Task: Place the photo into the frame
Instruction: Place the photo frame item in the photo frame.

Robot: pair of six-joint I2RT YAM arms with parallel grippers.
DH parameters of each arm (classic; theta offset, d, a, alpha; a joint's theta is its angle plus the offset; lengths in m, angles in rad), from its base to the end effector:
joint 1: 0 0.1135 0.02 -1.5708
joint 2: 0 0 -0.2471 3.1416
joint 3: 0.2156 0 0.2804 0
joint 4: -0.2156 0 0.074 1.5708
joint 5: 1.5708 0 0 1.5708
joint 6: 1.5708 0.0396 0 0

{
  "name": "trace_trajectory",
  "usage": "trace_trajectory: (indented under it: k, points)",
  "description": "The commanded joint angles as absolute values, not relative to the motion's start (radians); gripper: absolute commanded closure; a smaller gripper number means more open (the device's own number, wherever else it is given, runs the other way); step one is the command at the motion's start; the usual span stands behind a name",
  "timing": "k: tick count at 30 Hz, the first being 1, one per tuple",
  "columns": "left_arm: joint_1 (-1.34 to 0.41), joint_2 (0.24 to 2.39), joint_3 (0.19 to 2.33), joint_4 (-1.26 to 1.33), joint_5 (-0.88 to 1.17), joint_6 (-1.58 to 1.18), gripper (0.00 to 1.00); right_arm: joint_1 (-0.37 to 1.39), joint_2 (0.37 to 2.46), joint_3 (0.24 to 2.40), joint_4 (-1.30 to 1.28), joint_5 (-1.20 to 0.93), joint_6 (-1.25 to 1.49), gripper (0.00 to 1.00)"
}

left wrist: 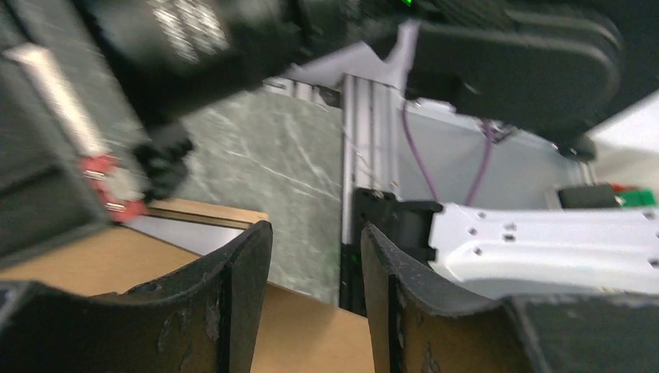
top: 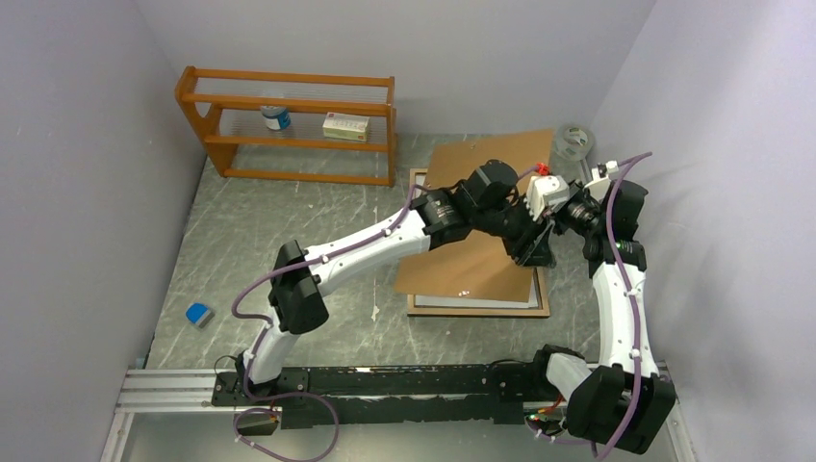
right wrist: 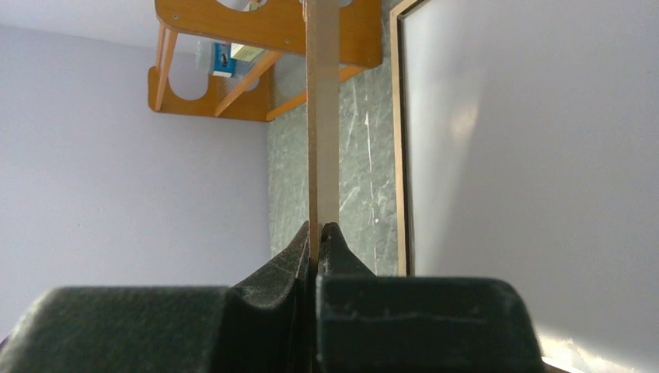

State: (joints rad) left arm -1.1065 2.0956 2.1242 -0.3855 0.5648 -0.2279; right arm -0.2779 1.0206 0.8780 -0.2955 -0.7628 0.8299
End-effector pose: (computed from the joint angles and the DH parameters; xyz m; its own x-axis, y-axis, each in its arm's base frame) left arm 0.2124 -0.4714 0.3576 -0.3738 0.3202 -0.8705 0.9192 0.0022 -0.3939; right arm 0.2608 -0.0459 0.3010 -0.5730 0.7182 -0.3949 0.0288 0.4992 0.8660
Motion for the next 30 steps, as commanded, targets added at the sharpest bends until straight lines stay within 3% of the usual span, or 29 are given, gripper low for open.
trace_trajectory:
  k: [1,9,15,22,30]
  points:
    - [-1.065,2.144,2.192,-0.438,0.362,-0.250,0.48,-0.269,0.973,0.897,-0.260,-0.814,0.853,1.00]
    - [-1.020,2.141,2.165,-0.385,0.442,-0.291,0.47,-0.263,0.975,0.895,-0.255,-0.814,0.852,1.00]
    - [-1.011,2.037,2.057,-0.358,0.478,-0.280,0.36,-0.264,1.023,0.932,-0.279,-0.789,0.817,1.00]
    - [-0.947,1.863,1.837,-0.389,0.304,-0.315,0.16,-0.268,1.188,1.046,-0.360,-0.928,0.638,1.00]
    - [-0.748,1.738,1.596,-0.503,0.145,-0.469,0.17,-0.274,1.363,1.130,-0.406,-1.008,0.469,1.00]
